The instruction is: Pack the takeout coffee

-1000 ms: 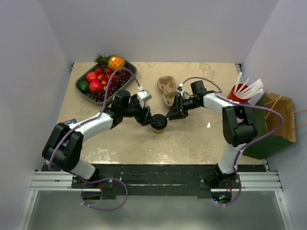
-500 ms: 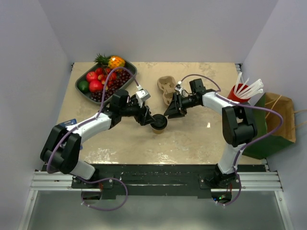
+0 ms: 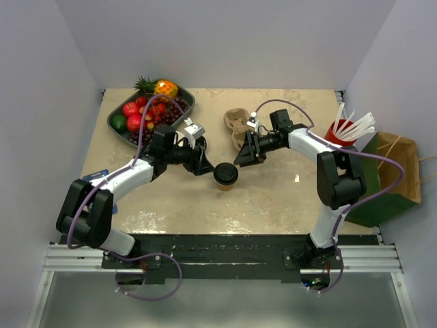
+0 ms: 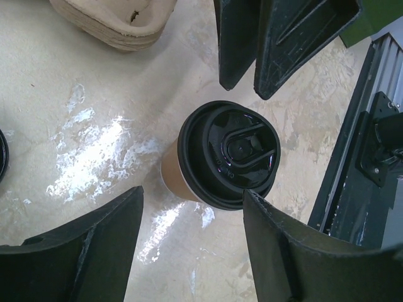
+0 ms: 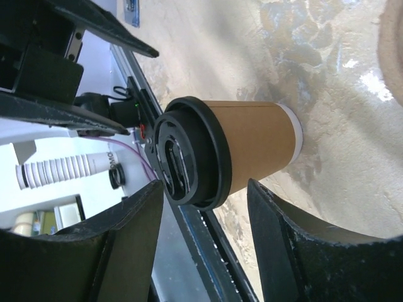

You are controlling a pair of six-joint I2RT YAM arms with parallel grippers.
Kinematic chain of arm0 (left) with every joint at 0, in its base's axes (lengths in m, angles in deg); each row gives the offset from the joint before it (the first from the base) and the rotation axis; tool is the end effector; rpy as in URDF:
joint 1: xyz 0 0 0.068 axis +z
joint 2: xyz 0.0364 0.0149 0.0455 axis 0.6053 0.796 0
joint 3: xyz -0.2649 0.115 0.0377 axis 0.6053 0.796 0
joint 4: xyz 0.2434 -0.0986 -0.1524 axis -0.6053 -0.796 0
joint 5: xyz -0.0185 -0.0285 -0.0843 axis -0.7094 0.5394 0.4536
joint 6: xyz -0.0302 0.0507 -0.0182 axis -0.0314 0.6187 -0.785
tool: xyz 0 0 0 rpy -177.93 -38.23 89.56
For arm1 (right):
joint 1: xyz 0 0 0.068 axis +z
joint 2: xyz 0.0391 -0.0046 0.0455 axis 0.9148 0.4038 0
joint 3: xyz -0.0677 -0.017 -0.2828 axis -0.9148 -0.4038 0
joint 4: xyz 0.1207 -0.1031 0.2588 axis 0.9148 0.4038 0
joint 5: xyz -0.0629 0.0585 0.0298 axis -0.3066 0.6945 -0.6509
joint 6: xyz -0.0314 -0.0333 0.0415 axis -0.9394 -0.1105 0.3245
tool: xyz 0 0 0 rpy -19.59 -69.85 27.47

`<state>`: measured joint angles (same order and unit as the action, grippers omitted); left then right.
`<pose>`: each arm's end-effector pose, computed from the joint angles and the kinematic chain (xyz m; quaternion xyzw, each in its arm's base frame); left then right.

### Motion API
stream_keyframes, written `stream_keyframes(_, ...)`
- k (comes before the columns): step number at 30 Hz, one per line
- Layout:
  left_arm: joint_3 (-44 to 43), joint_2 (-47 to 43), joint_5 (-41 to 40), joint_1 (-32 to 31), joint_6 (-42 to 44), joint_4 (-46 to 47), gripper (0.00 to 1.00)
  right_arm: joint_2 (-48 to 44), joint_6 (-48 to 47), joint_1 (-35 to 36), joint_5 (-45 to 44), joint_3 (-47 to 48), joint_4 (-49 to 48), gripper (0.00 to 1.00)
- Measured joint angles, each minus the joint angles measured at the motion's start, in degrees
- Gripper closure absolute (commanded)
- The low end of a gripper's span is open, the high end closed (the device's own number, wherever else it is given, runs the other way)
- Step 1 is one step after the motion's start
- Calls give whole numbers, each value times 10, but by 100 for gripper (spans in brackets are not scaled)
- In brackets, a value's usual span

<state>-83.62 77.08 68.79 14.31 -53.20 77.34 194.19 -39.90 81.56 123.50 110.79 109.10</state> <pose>0.3149 -0.1661 0.2130 0.2733 0.7955 -0.4116 0.3509 0.3949 0.1500 0.1858 -0.1321 0.8432 0.5141 0.0856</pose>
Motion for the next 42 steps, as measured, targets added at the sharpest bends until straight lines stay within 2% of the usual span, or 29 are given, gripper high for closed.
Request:
stream_keyframes(10,0,19,2,0,-8,0,32,1,-58,29,9,19,33,37)
stream_keyframes(29,-5,48,37,0,-8,5,33,35,-70,42,7,39,43,38)
stream_keyframes(42,-5,-7,49,27,-8,-11,32,35,-83,49,4,50,51,38)
